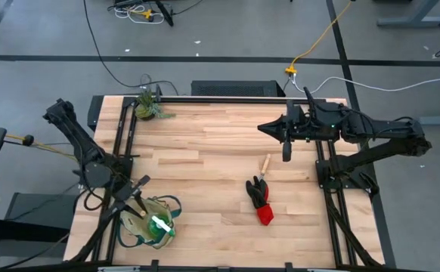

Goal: Pick & Place Garden tools in Gardening bag
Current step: Put the brown trowel into the white gardening bag

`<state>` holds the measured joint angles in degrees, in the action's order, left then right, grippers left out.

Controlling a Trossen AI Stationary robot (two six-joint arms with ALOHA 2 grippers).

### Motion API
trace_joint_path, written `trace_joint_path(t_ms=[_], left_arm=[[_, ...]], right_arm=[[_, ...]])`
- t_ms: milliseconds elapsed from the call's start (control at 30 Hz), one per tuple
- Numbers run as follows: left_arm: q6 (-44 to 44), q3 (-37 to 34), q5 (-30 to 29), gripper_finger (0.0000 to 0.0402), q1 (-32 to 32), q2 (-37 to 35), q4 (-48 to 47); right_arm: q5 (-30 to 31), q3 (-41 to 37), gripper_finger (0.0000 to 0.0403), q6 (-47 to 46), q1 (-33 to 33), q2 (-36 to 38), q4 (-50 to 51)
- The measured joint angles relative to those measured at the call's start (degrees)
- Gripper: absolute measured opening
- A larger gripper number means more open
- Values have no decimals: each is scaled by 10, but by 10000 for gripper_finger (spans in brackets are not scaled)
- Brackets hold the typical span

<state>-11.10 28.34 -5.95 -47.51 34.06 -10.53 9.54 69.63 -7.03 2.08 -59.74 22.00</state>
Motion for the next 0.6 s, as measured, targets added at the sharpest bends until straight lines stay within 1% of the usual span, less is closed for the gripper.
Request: trace_joint_path(t_ms=[300,600], left_arm=[[-18,-42,-12,77,0,0,9],[-18,-56,-13,77,0,0,25]], right_arm=[[0,0,0,0,0,-1,0],[0,0,0,0,0,-1,0]])
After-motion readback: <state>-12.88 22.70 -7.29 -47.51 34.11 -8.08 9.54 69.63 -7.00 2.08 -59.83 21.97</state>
